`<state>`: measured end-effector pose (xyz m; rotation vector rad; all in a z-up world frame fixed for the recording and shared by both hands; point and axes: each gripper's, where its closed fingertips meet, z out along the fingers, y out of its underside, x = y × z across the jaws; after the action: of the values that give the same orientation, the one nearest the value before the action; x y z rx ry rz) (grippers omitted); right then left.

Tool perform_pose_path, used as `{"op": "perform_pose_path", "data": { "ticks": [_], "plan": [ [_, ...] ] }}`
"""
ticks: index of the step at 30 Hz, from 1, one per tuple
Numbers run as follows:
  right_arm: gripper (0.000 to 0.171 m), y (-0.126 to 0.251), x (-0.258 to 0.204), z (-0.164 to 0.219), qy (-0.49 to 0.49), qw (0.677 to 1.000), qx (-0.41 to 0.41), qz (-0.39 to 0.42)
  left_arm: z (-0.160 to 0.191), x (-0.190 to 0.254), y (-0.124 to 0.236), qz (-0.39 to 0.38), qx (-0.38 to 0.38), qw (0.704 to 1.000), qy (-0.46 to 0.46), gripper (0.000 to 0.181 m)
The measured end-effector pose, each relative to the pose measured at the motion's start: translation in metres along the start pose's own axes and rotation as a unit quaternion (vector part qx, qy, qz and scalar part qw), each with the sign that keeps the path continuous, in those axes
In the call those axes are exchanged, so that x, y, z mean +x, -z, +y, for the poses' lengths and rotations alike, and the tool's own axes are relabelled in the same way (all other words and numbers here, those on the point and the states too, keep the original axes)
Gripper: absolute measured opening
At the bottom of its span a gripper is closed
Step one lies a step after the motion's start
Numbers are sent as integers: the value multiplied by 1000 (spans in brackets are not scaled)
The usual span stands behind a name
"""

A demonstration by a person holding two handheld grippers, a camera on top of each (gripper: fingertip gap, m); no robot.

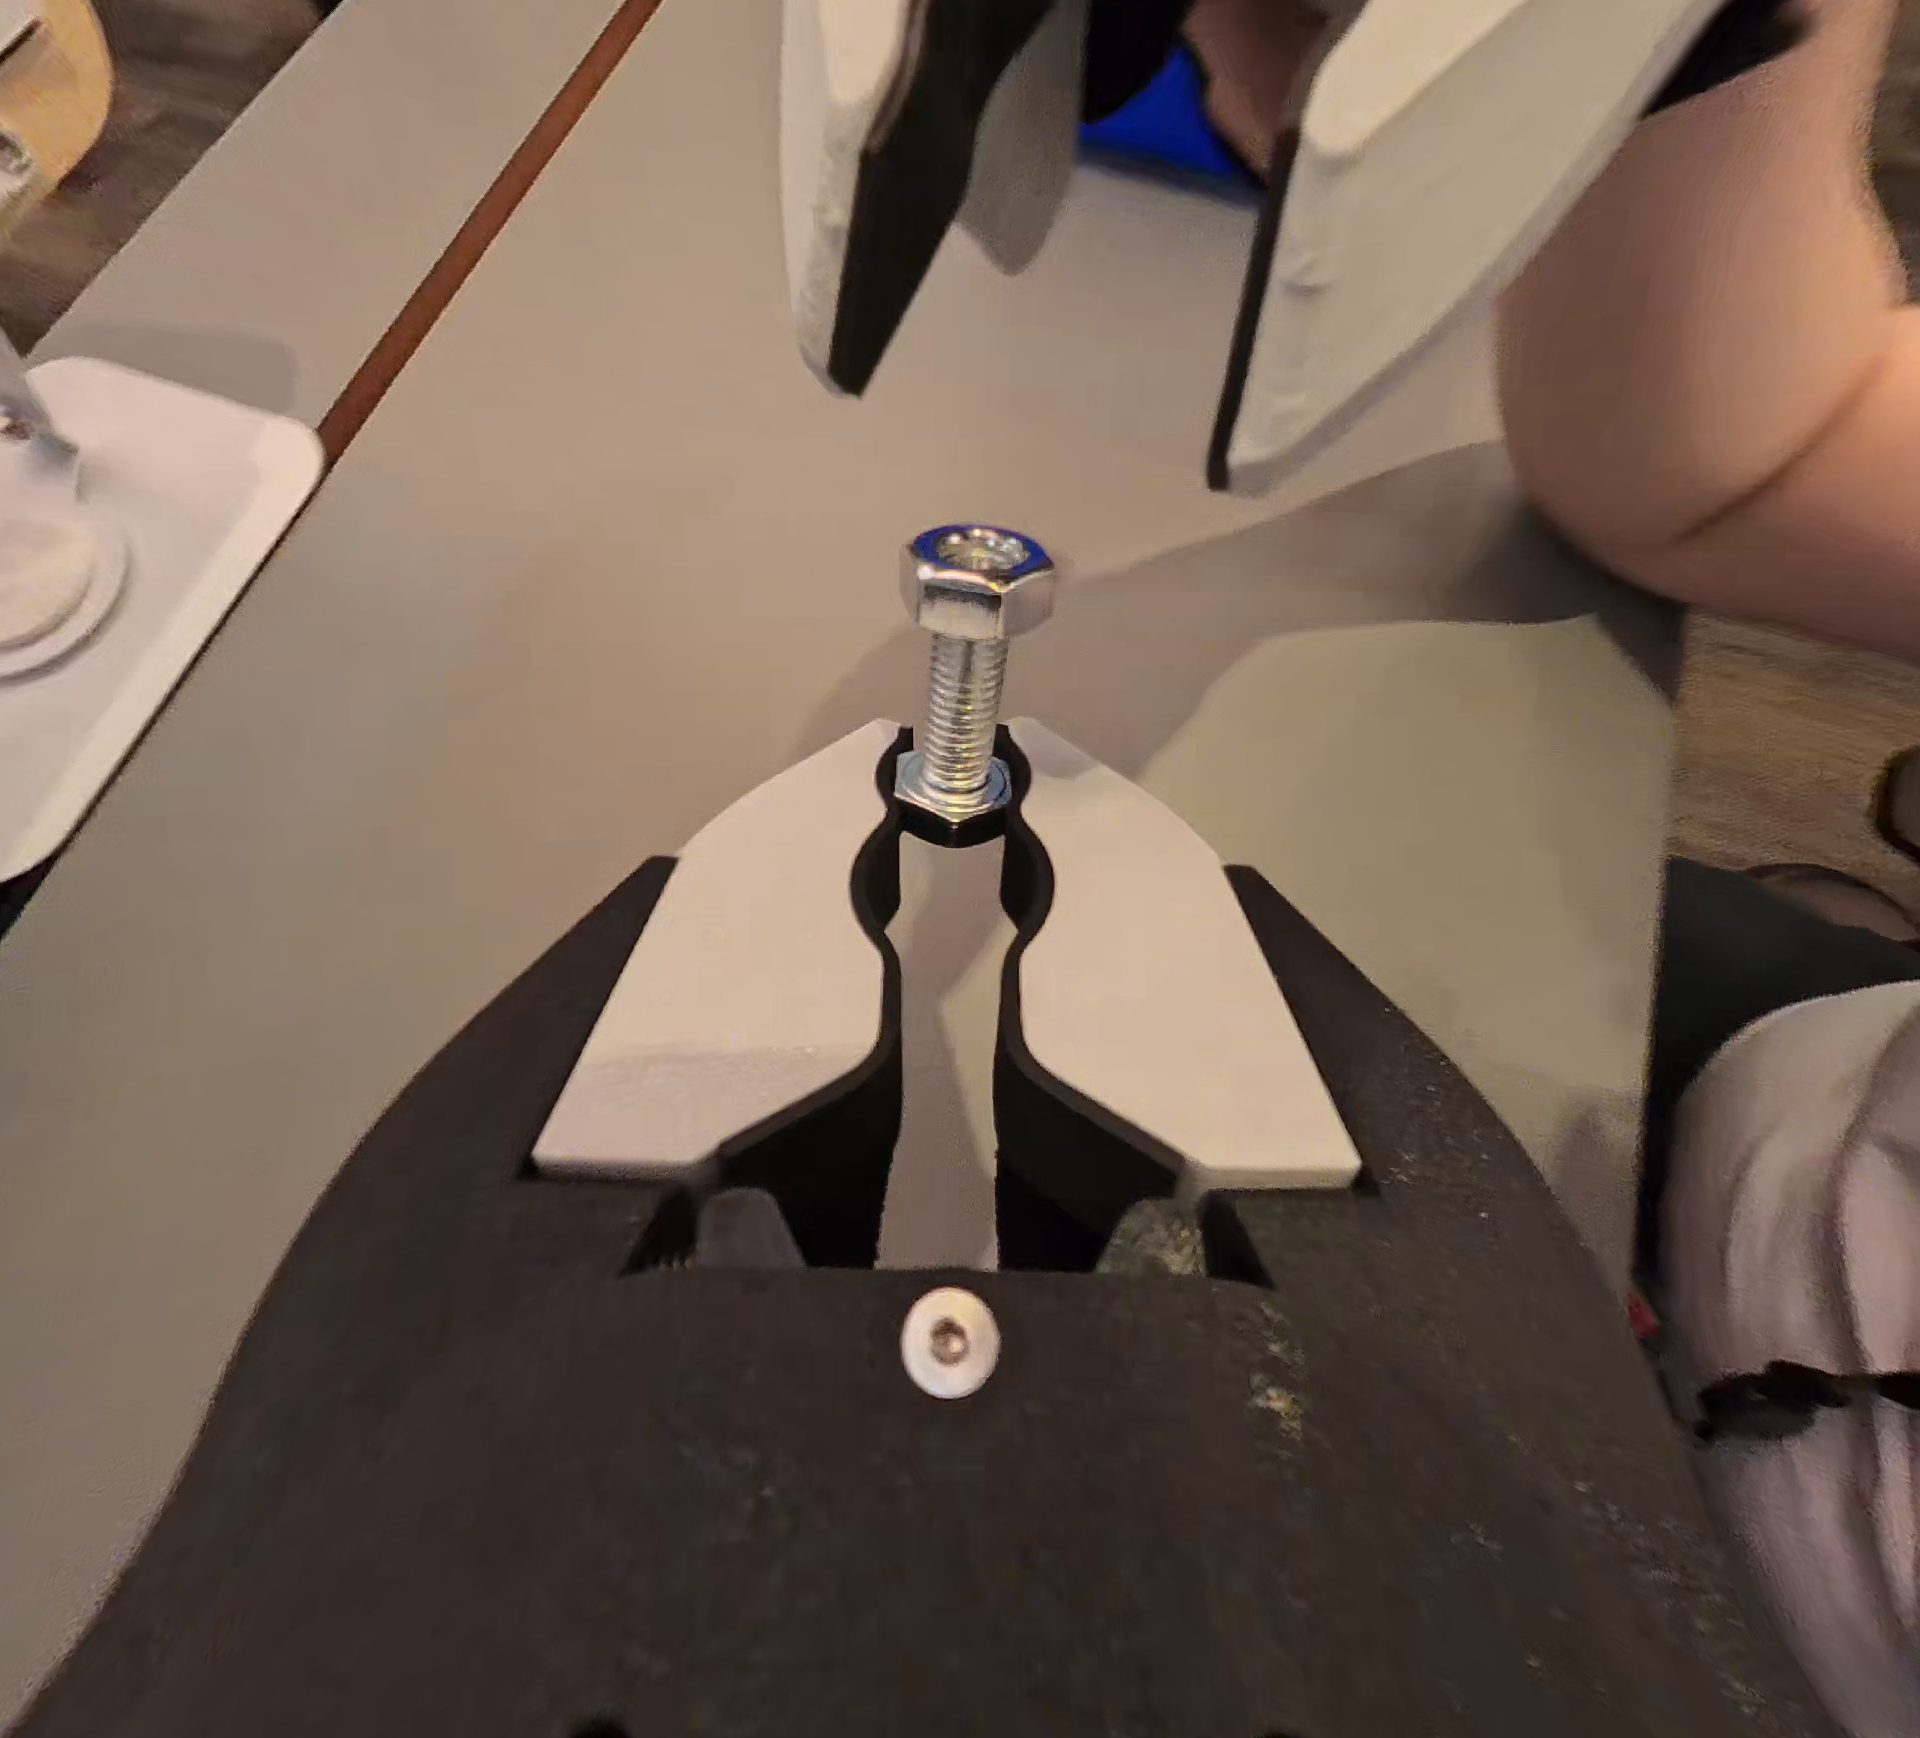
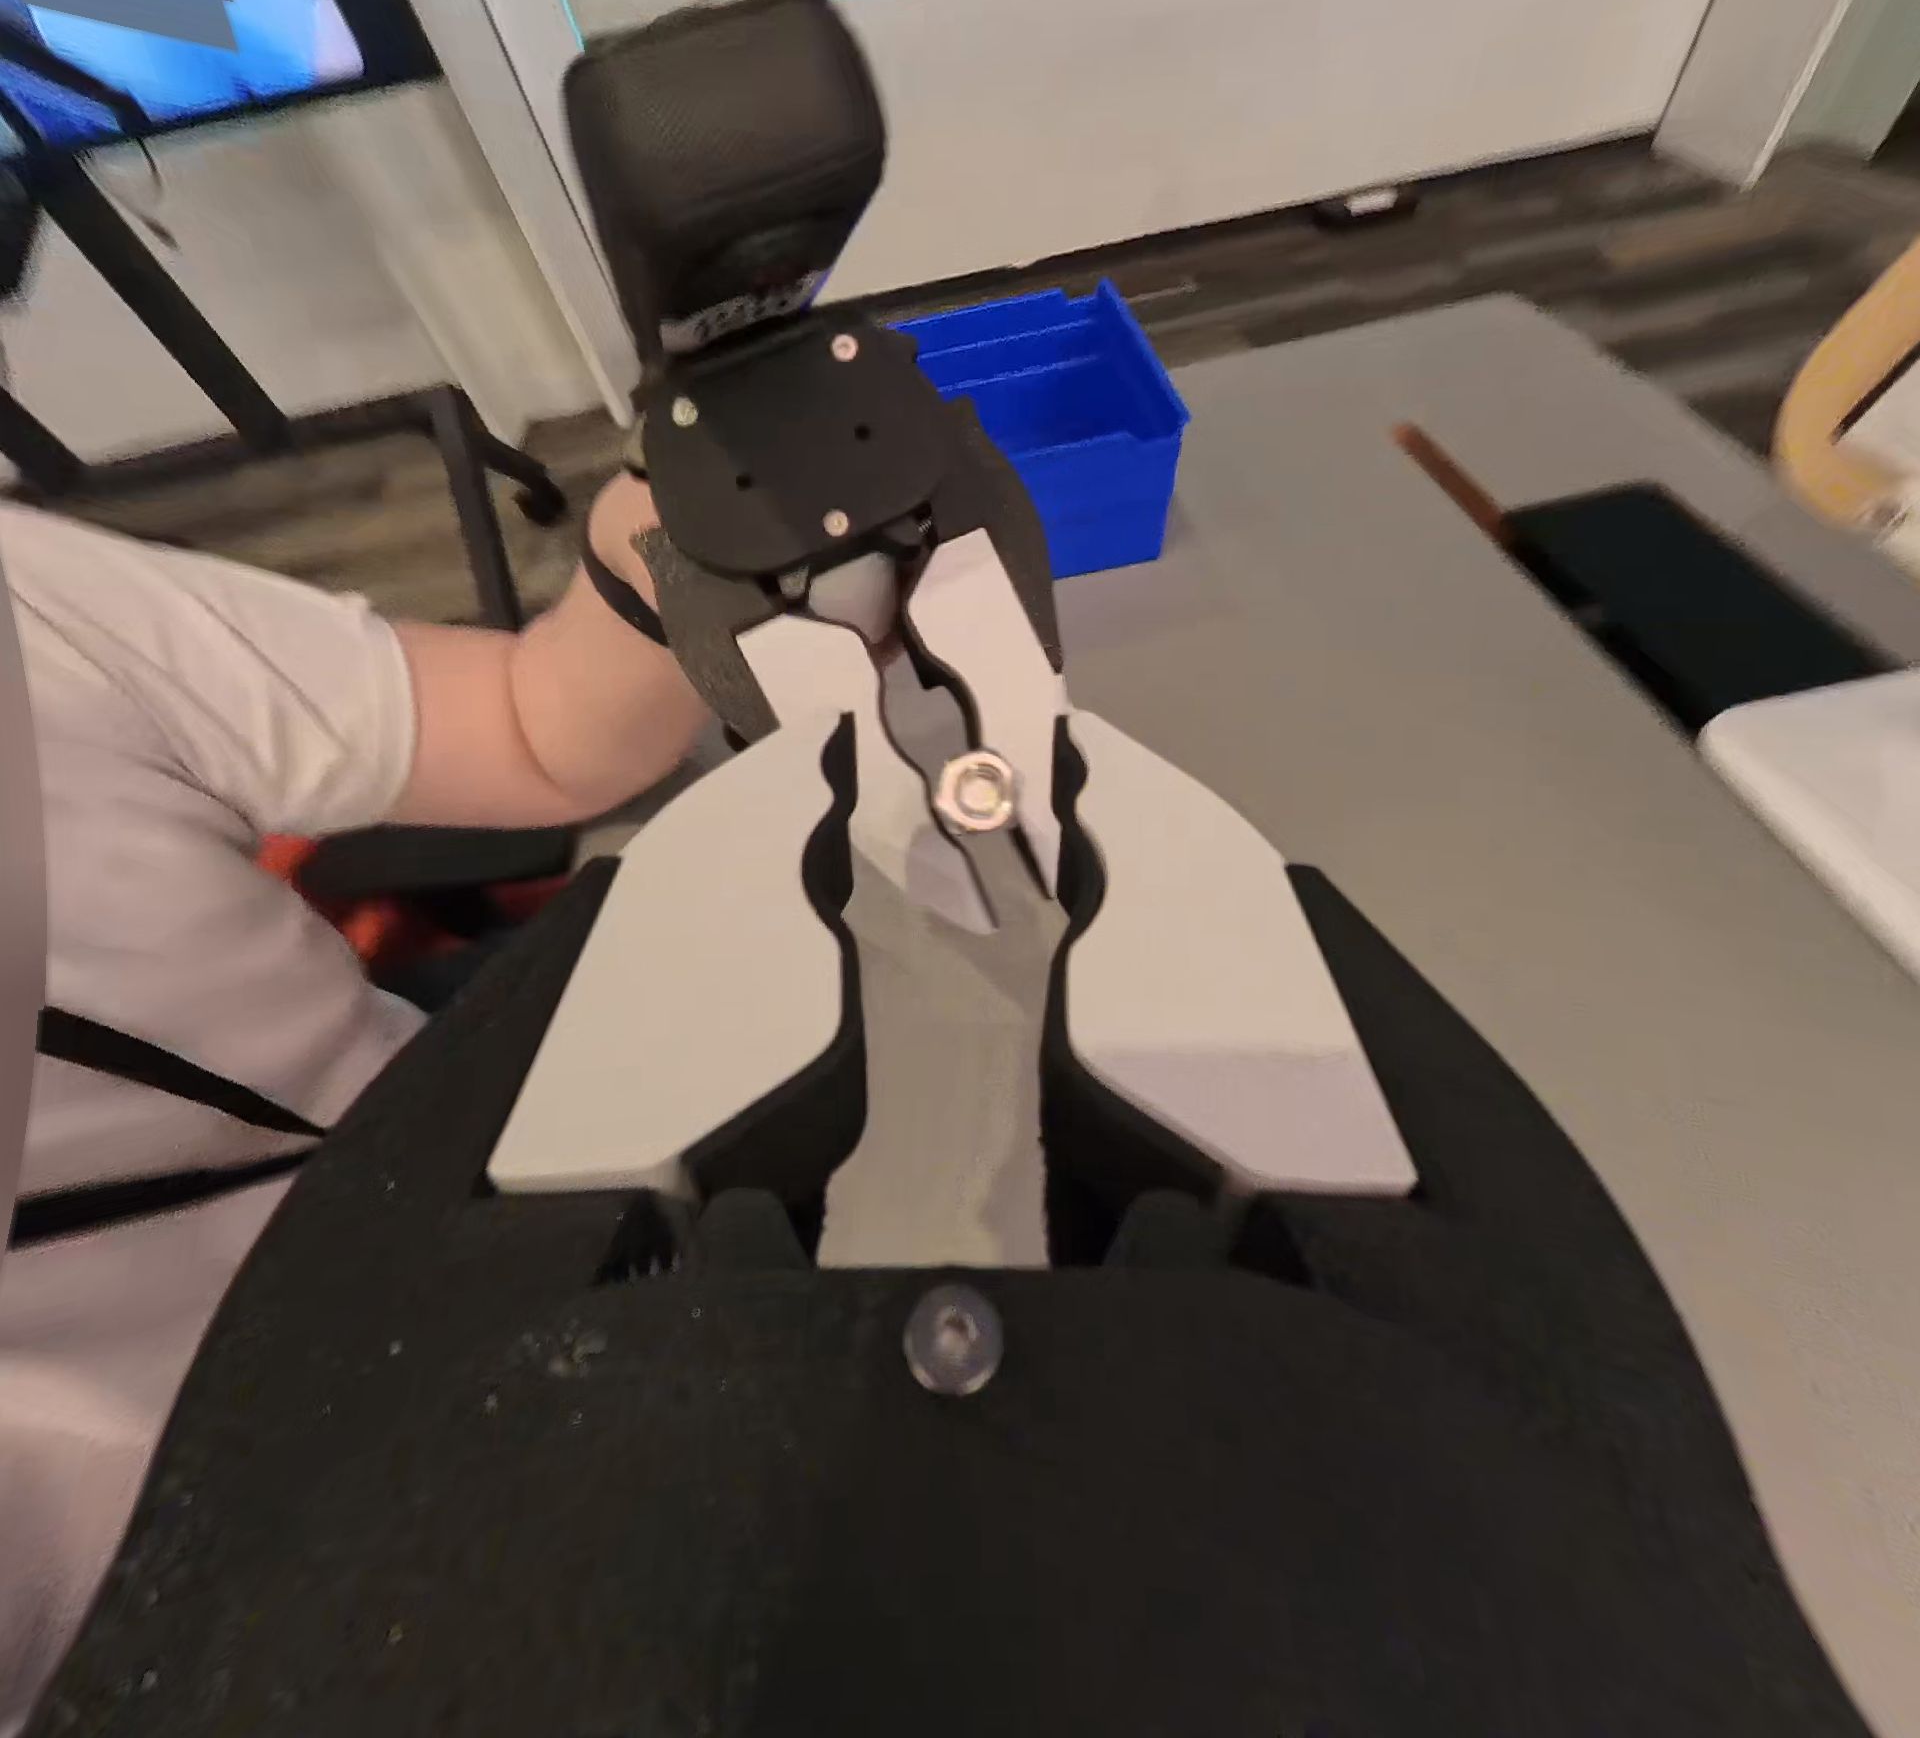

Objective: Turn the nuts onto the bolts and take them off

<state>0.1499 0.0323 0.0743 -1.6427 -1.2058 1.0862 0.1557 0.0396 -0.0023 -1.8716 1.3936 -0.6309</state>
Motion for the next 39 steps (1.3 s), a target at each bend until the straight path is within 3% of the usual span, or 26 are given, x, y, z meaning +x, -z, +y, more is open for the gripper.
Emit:
{"op": "perform_pose_path", "data": {
  "ticks": [5,10,13,17,20,22,25,27,29,34,39],
  "plan": [
    [33,-15,24,27,-61,996,-56,33,23,-21,-13,-72,-75,994,-20,14],
    [32,-26,33,53,-86,989,-114,23,29,-24,-18,-77,-93,992,-21,14],
    [17,-30,30,57,-55,990,-131,10,31,-25,-17,-79,-97,992,-26,14],
    [17,-26,15,57,107,983,-149,-19,29,-4,-14,0,-85,996,-26,14],
    [17,-21,-5,61,303,943,-127,-55,31,23,-9,90,-83,992,-24,14],
    [17,-19,-8,61,353,926,-122,-49,30,26,-9,89,-82,992,-34,14],
    [18,-20,-3,59,319,938,-129,-32,28,19,-10,64,-81,994,-33,14],
    [36,-22,4,54,256,958,-129,-12,27,9,-9,29,-82,996,-33,14],
    [42,-22,12,48,171,977,-127,9,26,-2,-8,-6,-79,996,-36,14],
    [28,-22,14,30,-47,997,-63,-10,22,-20,-4,-71,-73,994,-36,14],
    [18,-21,17,37,-38,995,-89,10,19,-19,-2,-72,-65,995,-37,14]
  ]
}}
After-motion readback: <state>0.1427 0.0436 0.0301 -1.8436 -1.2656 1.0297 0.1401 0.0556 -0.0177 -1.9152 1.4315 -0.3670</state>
